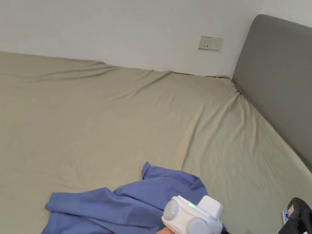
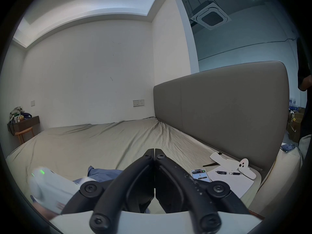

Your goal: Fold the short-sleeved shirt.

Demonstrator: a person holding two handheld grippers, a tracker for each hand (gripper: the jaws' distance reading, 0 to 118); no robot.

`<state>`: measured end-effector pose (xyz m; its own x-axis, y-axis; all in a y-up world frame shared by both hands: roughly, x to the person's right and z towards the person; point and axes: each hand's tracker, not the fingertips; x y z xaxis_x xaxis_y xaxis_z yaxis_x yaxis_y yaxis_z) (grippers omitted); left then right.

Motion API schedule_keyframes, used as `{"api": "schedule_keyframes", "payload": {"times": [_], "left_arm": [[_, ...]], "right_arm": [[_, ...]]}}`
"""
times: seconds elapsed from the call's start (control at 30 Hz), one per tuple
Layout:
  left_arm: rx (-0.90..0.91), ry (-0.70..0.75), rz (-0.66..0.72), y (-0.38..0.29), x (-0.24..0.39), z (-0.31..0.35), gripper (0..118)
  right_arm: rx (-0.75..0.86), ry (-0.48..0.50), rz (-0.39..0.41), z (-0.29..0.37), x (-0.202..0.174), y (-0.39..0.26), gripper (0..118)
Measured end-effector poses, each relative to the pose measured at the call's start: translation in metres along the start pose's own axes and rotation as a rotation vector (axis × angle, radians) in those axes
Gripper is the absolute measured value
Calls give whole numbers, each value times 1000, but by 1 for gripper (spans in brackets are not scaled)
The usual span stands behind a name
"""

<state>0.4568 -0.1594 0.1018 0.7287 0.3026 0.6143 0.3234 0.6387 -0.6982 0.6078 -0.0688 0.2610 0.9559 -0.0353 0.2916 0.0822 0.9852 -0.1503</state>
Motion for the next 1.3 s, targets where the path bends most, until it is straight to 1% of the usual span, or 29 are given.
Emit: {"api": "schedule_keyframes", "payload": {"times": [0.03, 0.1, 0.13, 0.2, 0.27, 0.3, 0.37, 0.43, 0.47, 0.5, 0.53, 0.6, 0.7, 0.77, 0.8, 0.83, 0.87, 0.9, 0.93, 0.97, 1.0, 1.07, 1.13, 1.3], "left_arm": [[47, -64, 59, 2, -10, 24, 118], [162, -181, 218, 5, -35, 77, 118], [246, -217, 298, 0, -51, 111, 118], [365, -207, 369, -10, -72, 167, 118], [528, -2, 357, -32, -84, 231, 118], [595, 122, 323, -44, -87, 261, 118], [724, 464, 232, -78, -85, 313, 118], [777, 754, 148, -112, -73, 342, 118], [777, 865, 113, -130, -69, 351, 118], [787, 939, 99, -145, -65, 359, 118], [799, 1004, 85, -161, -61, 361, 118], [831, 1044, 87, -191, -55, 364, 118], [787, 1050, 125, -217, -51, 357, 118], [794, 1065, 164, -224, -51, 351, 118], [790, 1059, 173, -226, -51, 349, 115], [796, 1054, 170, -228, -50, 348, 104], [806, 1044, 166, -229, -48, 348, 85], [815, 1042, 161, -228, -48, 348, 58], [812, 1040, 154, -225, -51, 349, 12], [809, 1047, 144, -222, -51, 346, 0], [814, 1060, 140, -223, -51, 347, 0], [830, 1028, 151, -221, -54, 350, 0], [832, 1028, 152, -220, -54, 349, 0], [772, 1021, 139, -217, -57, 348, 0]], "right_arm": [[11, 10, 4, 2, -1, 1, 1], [32, 26, 16, 6, -6, 4, 1], [38, 36, 17, 8, -9, 7, 1], [57, 67, 8, 11, -14, 9, 1], [71, 84, 7, 15, -21, 10, 1], [77, 97, 4, 16, -24, 10, 1], [87, 119, 6, 19, -33, 10, 1], [95, 137, 14, 22, -43, 9, 1], [95, 147, 19, 24, -47, 7, 1], [95, 156, 20, 25, -51, 6, 1], [94, 168, 22, 27, -55, 4, 1], [93, 178, 35, 30, -64, -1, 1], [85, 199, 55, 37, -74, -8, 1], [84, 211, 61, 44, -78, -12, 1], [84, 214, 68, 48, -80, -14, 1], [86, 215, 79, 51, -82, -15, 1], [89, 215, 89, 55, -83, -17, 1], [92, 214, 96, 58, -84, -18, 1], [94, 216, 99, 61, -84, -19, 1], [97, 217, 106, 63, -85, -20, 1], [100, 216, 113, 65, -86, -20, 1], [109, 216, 132, 69, -88, -20, 1], [113, 218, 134, 70, -88, -19, 1], [117, 221, 136, 71, -90, -17, 1]]}}
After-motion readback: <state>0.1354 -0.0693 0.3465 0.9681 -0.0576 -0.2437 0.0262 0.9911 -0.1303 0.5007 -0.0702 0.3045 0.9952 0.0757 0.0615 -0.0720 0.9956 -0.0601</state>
